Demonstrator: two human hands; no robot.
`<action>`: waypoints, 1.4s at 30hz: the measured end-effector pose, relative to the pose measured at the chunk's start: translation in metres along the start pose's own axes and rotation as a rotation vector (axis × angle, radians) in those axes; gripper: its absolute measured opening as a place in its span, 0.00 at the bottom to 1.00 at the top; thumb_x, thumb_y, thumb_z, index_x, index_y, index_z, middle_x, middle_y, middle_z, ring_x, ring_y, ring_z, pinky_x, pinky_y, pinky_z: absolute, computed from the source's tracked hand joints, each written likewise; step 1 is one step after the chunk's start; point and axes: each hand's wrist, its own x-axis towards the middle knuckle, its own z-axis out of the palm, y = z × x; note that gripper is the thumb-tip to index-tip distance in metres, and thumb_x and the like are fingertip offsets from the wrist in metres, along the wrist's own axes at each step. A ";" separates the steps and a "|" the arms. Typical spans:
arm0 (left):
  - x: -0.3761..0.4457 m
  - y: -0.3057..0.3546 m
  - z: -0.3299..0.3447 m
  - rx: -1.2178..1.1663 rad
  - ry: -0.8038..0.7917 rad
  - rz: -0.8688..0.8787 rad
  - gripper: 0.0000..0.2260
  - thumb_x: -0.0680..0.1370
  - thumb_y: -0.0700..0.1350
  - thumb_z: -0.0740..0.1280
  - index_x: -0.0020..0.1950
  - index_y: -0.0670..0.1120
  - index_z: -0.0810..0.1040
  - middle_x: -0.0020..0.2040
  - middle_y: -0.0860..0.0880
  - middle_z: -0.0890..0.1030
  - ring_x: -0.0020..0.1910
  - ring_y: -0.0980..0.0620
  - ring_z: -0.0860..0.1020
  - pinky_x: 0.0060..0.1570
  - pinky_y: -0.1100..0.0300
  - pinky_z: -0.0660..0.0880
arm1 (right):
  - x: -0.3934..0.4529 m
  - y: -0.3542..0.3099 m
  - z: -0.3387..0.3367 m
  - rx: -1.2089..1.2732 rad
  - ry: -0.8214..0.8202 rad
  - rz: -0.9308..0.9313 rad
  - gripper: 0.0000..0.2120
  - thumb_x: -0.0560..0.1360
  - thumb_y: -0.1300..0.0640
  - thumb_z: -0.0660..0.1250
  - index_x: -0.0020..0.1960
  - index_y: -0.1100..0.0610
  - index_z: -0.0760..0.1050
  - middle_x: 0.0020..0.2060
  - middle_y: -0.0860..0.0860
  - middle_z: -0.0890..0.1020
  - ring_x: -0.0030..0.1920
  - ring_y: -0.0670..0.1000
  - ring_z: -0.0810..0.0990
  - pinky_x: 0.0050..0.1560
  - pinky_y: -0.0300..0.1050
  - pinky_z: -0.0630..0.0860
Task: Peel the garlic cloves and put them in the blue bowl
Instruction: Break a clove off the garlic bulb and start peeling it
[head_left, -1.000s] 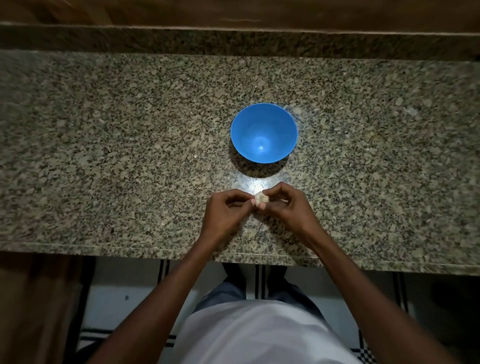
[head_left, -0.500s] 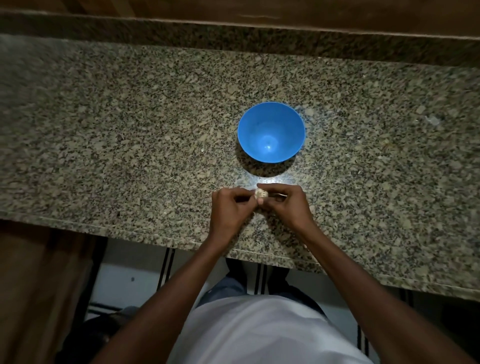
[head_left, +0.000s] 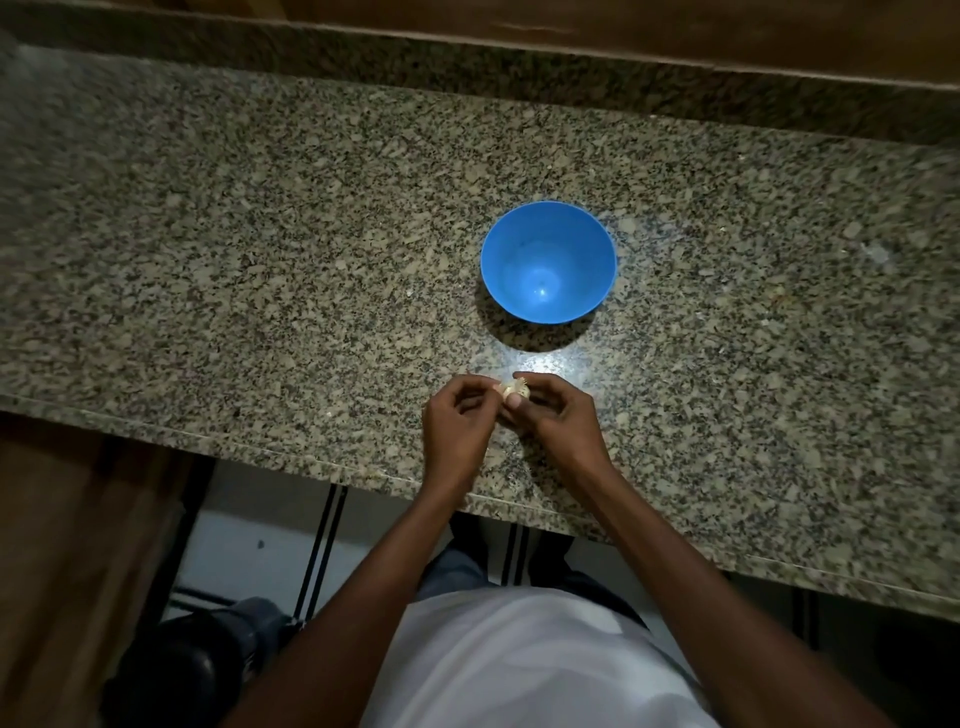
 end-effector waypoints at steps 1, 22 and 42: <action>0.001 -0.001 -0.002 -0.005 -0.025 0.009 0.02 0.81 0.39 0.72 0.53 0.42 0.84 0.46 0.47 0.86 0.46 0.52 0.86 0.45 0.59 0.82 | 0.001 0.000 0.001 0.001 -0.001 0.000 0.15 0.77 0.63 0.77 0.62 0.62 0.81 0.54 0.57 0.87 0.55 0.55 0.88 0.57 0.56 0.85; -0.010 0.004 -0.030 -0.373 -0.103 -0.147 0.07 0.76 0.36 0.77 0.52 0.38 0.84 0.51 0.41 0.88 0.54 0.42 0.86 0.55 0.50 0.83 | -0.008 -0.028 -0.008 -0.567 0.093 -0.311 0.09 0.79 0.59 0.75 0.58 0.56 0.86 0.50 0.48 0.86 0.47 0.44 0.85 0.49 0.38 0.83; -0.021 -0.013 0.003 0.129 -0.237 0.160 0.08 0.76 0.42 0.78 0.54 0.47 0.85 0.46 0.50 0.85 0.45 0.54 0.83 0.45 0.59 0.82 | -0.012 -0.024 -0.058 -0.528 0.034 -0.175 0.06 0.78 0.62 0.76 0.54 0.60 0.87 0.42 0.54 0.89 0.40 0.47 0.88 0.44 0.40 0.83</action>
